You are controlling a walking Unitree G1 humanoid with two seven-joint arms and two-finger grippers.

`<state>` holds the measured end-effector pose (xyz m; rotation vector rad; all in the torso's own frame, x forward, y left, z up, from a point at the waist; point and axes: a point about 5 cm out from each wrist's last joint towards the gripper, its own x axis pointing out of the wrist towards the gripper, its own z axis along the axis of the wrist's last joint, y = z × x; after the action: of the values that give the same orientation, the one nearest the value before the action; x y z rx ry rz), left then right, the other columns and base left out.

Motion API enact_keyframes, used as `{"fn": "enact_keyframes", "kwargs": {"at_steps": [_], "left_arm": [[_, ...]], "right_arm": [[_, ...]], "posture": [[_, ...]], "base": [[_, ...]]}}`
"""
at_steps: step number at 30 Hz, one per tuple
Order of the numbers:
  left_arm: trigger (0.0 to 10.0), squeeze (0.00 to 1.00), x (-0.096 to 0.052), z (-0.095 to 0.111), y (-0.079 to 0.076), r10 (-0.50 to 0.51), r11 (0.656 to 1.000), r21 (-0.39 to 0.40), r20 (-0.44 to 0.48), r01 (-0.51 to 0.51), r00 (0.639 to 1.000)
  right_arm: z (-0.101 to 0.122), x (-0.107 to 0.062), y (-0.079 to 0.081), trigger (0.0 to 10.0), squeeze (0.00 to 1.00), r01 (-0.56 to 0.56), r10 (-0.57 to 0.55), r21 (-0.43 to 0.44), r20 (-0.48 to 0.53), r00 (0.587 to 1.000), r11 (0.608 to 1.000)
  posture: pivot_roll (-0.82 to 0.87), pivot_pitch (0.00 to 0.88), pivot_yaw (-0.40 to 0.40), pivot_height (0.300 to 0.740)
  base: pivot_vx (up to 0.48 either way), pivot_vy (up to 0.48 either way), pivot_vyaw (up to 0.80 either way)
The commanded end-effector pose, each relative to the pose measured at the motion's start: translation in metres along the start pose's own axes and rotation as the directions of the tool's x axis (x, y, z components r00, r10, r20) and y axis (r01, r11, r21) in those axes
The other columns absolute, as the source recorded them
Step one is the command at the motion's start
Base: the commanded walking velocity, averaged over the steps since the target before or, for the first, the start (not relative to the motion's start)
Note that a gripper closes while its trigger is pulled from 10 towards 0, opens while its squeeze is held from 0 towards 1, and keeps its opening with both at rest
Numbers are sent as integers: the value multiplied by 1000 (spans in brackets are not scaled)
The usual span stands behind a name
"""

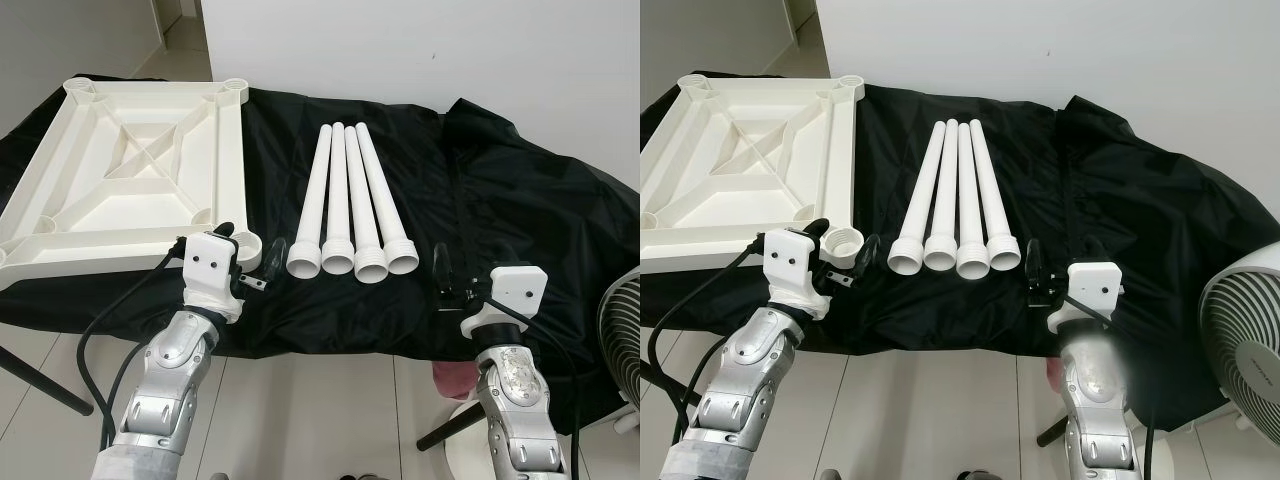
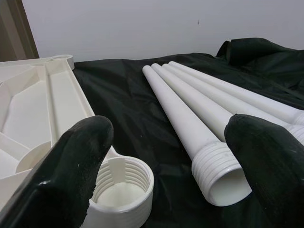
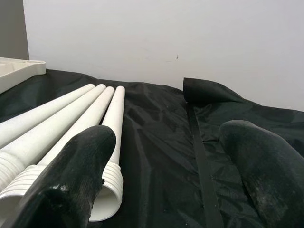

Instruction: Building children table

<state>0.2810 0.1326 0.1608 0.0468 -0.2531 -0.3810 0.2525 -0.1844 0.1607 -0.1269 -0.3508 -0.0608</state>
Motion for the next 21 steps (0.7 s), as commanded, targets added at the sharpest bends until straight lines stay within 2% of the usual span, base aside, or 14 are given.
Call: {"fn": "enact_keyframes", "kwargs": {"at_steps": [1,21], "left_arm": [[10000,0,1,-2,-3,-28,1000,-9,-11,28,1000],[10000,0,1,-2,-3,-32,999,-11,-14,31,999]], "right_arm": [[-1,0,-1,10000,0,0,0,-4,-3,1000,1000],[-2,-1,-1,10000,0,3,-3,0,-3,1000,1000]], "posture": [[28,77,-32,740],[28,85,-30,740]], "base": [[0,0,0],[0,0,0]]}}
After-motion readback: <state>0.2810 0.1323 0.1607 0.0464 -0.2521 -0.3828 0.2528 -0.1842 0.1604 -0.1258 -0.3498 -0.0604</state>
